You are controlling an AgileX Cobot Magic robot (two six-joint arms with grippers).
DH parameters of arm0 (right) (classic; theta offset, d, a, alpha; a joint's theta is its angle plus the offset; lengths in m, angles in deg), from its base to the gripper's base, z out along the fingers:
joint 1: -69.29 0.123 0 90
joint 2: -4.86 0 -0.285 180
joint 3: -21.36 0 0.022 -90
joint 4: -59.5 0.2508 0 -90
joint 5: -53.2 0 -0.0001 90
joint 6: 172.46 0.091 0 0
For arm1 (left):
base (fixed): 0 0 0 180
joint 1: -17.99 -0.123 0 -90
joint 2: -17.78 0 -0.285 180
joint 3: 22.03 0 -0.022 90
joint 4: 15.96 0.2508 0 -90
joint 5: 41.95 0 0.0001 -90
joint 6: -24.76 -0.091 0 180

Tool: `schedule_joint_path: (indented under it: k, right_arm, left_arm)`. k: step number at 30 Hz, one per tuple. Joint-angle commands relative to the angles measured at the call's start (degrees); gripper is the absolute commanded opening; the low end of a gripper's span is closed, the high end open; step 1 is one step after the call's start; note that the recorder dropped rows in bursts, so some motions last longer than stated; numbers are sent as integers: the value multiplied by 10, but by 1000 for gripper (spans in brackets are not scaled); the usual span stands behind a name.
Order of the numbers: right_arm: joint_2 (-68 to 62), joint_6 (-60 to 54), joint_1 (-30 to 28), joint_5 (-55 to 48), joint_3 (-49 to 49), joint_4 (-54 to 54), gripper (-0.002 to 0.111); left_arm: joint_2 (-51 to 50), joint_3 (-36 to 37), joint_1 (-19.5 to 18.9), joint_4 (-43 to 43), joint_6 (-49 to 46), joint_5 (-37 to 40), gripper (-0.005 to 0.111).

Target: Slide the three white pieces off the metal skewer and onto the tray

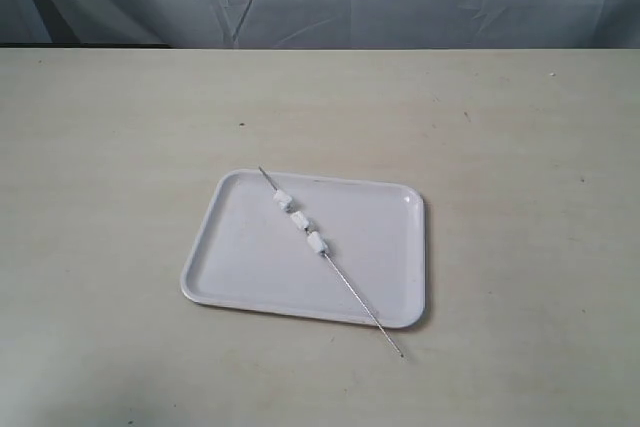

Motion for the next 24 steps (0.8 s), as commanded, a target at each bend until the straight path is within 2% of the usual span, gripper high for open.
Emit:
schedule_joint_path:
  k: [1, 5, 9, 10, 13, 16, 19, 21, 22, 23, 24]
  right_arm:
    - [-36, 1, -1, -3, -23, -5, -1]
    - [-65, 2, -1, -22, -25, -5, -1]
    - [-98, 2, -1, -37, -25, -5, -1]
    - [-105, 2, -1, -37, -25, -5, -1]
    - [-132, 4, -1, -34, -25, -5, -1]
    - [-156, 4, -1, -50, -25, -5, -1]
    - [-184, 8, 0, -95, -25, -5, -1]
    - [-209, 11, 4, -111, -25, -5, -1]
    - [-226, 20, 10, -115, -25, -5, -1]
    - [-262, 25, 24, -121, -25, -6, -1]
    - [-281, 25, 32, -129, -25, -7, -1]
  left_arm:
    - [4, 3, -1, 59, -7, -32, 0]
    - [4, 3, -1, 71, -7, -125, 0]
    - [4, 3, -1, 71, -7, -317, 0]
    - [4, 3, -1, 71, 2, -397, 0]
    - [4, 3, -1, 73, 23, -551, 0]
    - [4, 3, -1, 73, 33, -656, 0]
    - [4, 3, -1, 64, 44, -694, 0]
    - [4, -13, -1, 61, 70, -678, 0]
    - [4, -29, -1, 63, 85, -650, 0]
    - [3, -64, -1, 72, 106, -562, 0]
    - [3, -86, -1, 83, 129, -511, 0]
